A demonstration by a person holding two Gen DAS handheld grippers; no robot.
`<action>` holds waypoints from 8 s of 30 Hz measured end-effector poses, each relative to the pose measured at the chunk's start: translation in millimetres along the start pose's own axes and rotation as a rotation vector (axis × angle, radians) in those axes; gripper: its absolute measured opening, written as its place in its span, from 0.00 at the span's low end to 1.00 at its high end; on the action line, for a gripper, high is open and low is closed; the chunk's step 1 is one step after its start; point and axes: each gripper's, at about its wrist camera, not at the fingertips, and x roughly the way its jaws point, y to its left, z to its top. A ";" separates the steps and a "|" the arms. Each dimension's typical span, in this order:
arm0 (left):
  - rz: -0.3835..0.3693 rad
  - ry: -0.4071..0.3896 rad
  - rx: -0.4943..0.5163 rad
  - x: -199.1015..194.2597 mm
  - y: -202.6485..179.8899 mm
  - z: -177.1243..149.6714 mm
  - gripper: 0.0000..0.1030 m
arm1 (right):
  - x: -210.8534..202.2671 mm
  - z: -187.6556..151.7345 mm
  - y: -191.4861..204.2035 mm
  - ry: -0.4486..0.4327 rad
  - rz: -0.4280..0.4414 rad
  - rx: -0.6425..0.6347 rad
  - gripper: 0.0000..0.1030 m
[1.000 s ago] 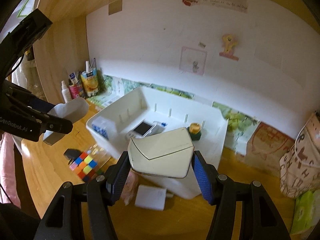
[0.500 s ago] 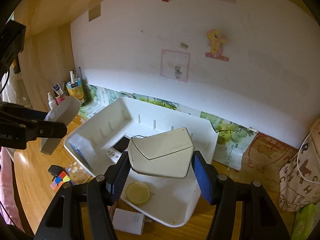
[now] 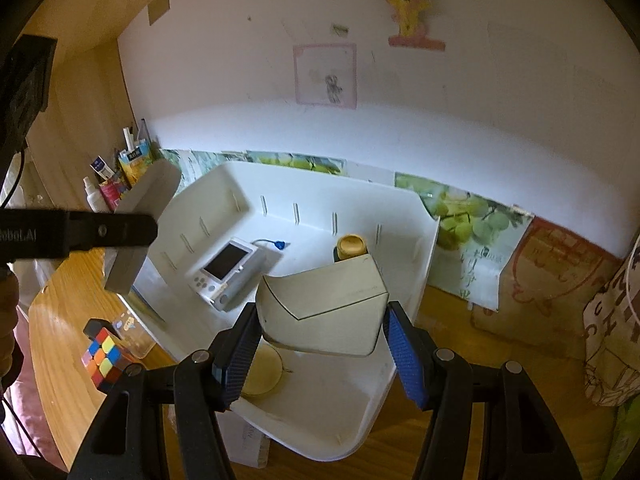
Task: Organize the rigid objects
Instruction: 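Lower both held items into the bin and open both grippers, then withdraw both grippers from the bin back over the desk, then move the left gripper to the black plug while the right approaches the Rubik's cube, then grasp the black charger plug with the left gripper while the right grasps the Rubik's cube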
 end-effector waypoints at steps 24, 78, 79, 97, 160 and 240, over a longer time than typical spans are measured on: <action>0.002 -0.073 -0.047 5.0 0.2 11.6 0.78 | 12.1 -3.2 -2.5 0.011 0.061 0.012 0.78; 0.110 -0.167 0.000 -127.5 88.3 -66.4 0.78 | -100.5 -43.9 76.9 -0.036 -0.049 0.063 0.80; 0.112 -0.164 0.010 -128.4 90.6 -67.4 0.78 | -99.7 -45.2 79.6 -0.031 -0.044 0.077 0.80; 0.053 -0.073 0.149 -123.4 134.8 -55.3 0.78 | -82.1 -60.6 117.6 0.059 -0.004 0.353 0.80; -0.069 0.405 0.556 28.6 174.5 -69.8 0.78 | 56.9 -54.8 208.4 0.380 -0.027 0.439 0.80; -0.120 0.441 0.305 11.1 195.7 -75.4 0.49 | 8.0 -61.2 235.1 0.450 -0.165 0.316 0.57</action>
